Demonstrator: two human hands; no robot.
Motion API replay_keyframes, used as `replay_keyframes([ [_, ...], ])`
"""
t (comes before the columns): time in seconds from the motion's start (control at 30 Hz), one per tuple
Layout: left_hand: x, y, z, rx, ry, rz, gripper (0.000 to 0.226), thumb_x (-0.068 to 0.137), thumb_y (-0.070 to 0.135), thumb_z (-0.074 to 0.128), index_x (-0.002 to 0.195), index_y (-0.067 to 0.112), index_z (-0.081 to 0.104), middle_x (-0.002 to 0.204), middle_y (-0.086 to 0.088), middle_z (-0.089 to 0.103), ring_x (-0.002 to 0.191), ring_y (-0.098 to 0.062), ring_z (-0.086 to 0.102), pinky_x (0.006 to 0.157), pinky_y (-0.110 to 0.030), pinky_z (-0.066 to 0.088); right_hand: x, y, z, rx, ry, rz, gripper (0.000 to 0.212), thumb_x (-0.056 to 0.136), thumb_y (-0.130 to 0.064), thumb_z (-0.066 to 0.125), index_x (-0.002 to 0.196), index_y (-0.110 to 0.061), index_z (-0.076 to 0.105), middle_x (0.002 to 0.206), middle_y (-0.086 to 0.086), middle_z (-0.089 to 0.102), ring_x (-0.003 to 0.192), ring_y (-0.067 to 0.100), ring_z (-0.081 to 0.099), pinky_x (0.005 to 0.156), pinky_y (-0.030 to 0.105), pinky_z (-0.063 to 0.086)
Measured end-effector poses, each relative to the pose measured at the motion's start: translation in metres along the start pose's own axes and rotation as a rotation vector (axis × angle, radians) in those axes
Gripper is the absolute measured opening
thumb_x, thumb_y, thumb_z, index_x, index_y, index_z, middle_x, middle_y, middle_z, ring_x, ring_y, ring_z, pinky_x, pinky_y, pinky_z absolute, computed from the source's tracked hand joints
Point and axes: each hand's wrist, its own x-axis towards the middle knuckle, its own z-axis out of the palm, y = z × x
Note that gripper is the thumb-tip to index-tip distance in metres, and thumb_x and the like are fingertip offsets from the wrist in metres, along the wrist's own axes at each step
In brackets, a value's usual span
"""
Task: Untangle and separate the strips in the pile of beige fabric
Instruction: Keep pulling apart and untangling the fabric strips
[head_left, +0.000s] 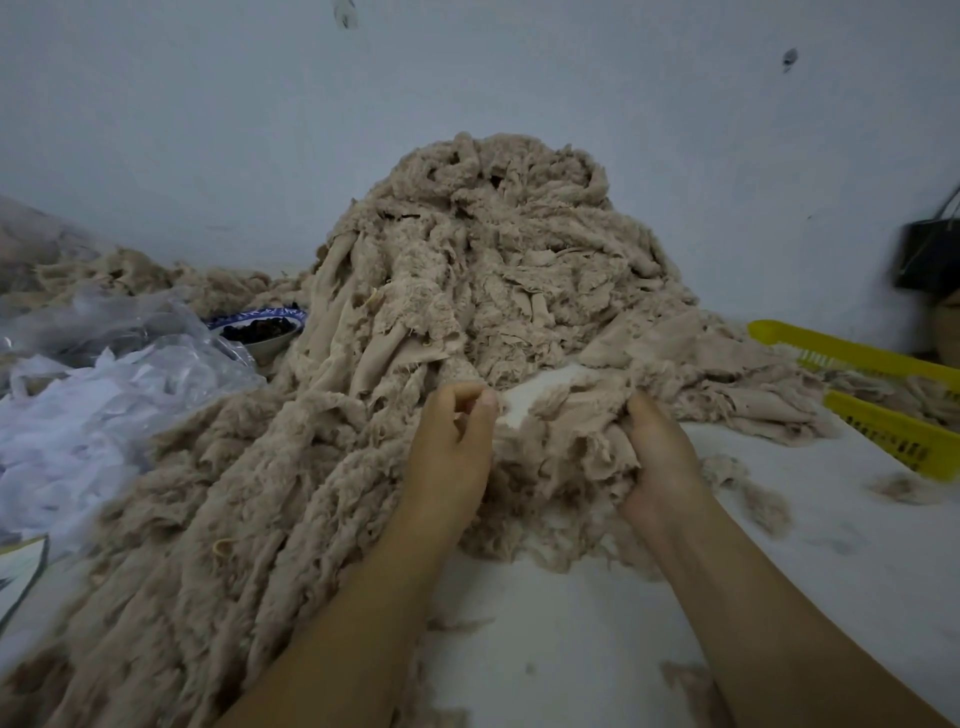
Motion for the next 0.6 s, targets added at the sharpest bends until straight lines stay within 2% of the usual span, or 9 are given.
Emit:
replay_keyframes([
  [0.07, -0.003, -0.001, 0.0, 0.008, 0.004, 0.108, 0.039, 0.093, 0.061, 0.044, 0.078, 0.026, 0.055, 0.069, 0.017, 0.054, 0.058, 0.001, 0.048, 0.055, -0.013, 0.037, -0.001, 0.0, 0.0, -0.057, 0.046, -0.07, 0.024, 0.102, -0.025, 0.043, 0.112, -0.01, 0.06, 0.082, 0.013, 0.061, 0.058, 0.021, 0.059, 0.048, 0.026, 0.046],
  [0.17, -0.01, 0.002, 0.007, 0.067, -0.185, 0.052, 0.075, 0.076, 0.086, 0.037, 0.073, 0.014, 0.057, 0.057, 0.011, 0.052, 0.052, -0.002, 0.048, 0.052, -0.014, 0.038, -0.003, 0.002, 0.004, -0.126, 0.077, -0.153, 0.022, 0.103, -0.022, 0.041, 0.089, -0.011, 0.054, 0.057, 0.007, 0.055, 0.044, 0.017, 0.053, 0.042, 0.023, 0.041],
  [0.23, -0.012, 0.0, 0.012, 0.166, -0.313, 0.018, 0.071, 0.075, 0.086, 0.042, 0.074, 0.017, 0.058, 0.059, 0.014, 0.055, 0.051, 0.002, 0.048, 0.05, -0.01, 0.037, -0.004, 0.007, 0.008, -0.17, 0.065, -0.185, 0.023, 0.103, -0.021, 0.039, 0.087, -0.01, 0.052, 0.043, 0.003, 0.051, 0.033, 0.015, 0.048, 0.033, 0.021, 0.037],
  [0.3, -0.008, -0.002, 0.013, 0.195, -0.305, 0.026, 0.046, 0.09, 0.063, 0.053, 0.075, 0.02, 0.059, 0.059, 0.012, 0.055, 0.05, 0.002, 0.046, 0.048, -0.01, 0.035, -0.006, 0.009, 0.011, -0.202, 0.05, -0.199, 0.022, 0.103, -0.021, 0.039, 0.089, -0.012, 0.053, 0.044, 0.002, 0.054, 0.033, 0.011, 0.05, 0.031, 0.018, 0.037],
  [0.37, -0.005, -0.003, 0.011, 0.153, -0.251, 0.041, 0.038, 0.098, 0.045, 0.053, 0.071, 0.017, 0.053, 0.056, 0.011, 0.049, 0.049, 0.0, 0.041, 0.047, -0.013, 0.033, -0.005, 0.008, 0.012, -0.147, 0.069, -0.189, 0.021, 0.103, -0.022, 0.039, 0.093, -0.016, 0.056, 0.067, 0.004, 0.065, 0.05, 0.008, 0.062, 0.042, 0.02, 0.048],
  [0.43, -0.004, -0.004, 0.008, 0.066, -0.237, 0.041, 0.04, 0.1, 0.043, 0.049, 0.065, 0.025, 0.044, 0.051, 0.017, 0.043, 0.047, 0.001, 0.037, 0.046, -0.014, 0.03, 0.0, 0.003, 0.01, -0.043, 0.115, -0.153, 0.024, 0.104, -0.023, 0.038, 0.106, -0.016, 0.061, 0.093, 0.008, 0.069, 0.077, 0.019, 0.069, 0.061, 0.033, 0.059],
  [0.47, -0.005, -0.002, 0.007, 0.033, -0.241, 0.039, 0.041, 0.1, 0.045, 0.048, 0.063, 0.028, 0.042, 0.05, 0.018, 0.041, 0.047, 0.001, 0.036, 0.046, -0.013, 0.03, 0.002, -0.001, 0.008, 0.001, 0.138, -0.132, 0.027, 0.105, -0.023, 0.037, 0.109, -0.015, 0.062, 0.093, 0.007, 0.069, 0.077, 0.021, 0.069, 0.062, 0.034, 0.059],
  [0.53, -0.006, 0.001, 0.005, -0.05, -0.238, 0.001, 0.043, 0.094, 0.056, 0.048, 0.066, 0.024, 0.048, 0.054, 0.019, 0.041, 0.05, 0.0, 0.037, 0.051, -0.011, 0.031, 0.007, -0.008, 0.0, 0.108, 0.156, -0.097, 0.029, 0.105, -0.023, 0.038, 0.09, -0.016, 0.061, 0.06, 0.0, 0.06, 0.047, 0.012, 0.054, 0.043, 0.021, 0.047],
  [0.6, -0.007, 0.002, 0.004, -0.151, -0.253, -0.033, 0.062, 0.085, 0.068, 0.046, 0.09, 0.007, 0.056, 0.072, 0.004, 0.049, 0.068, -0.008, 0.045, 0.067, -0.022, 0.038, 0.007, -0.014, -0.006, 0.192, 0.175, -0.068, 0.036, 0.104, -0.023, 0.04, 0.07, -0.019, 0.049, 0.039, -0.006, 0.037, 0.032, 0.008, 0.03, 0.033, 0.016, 0.029],
])
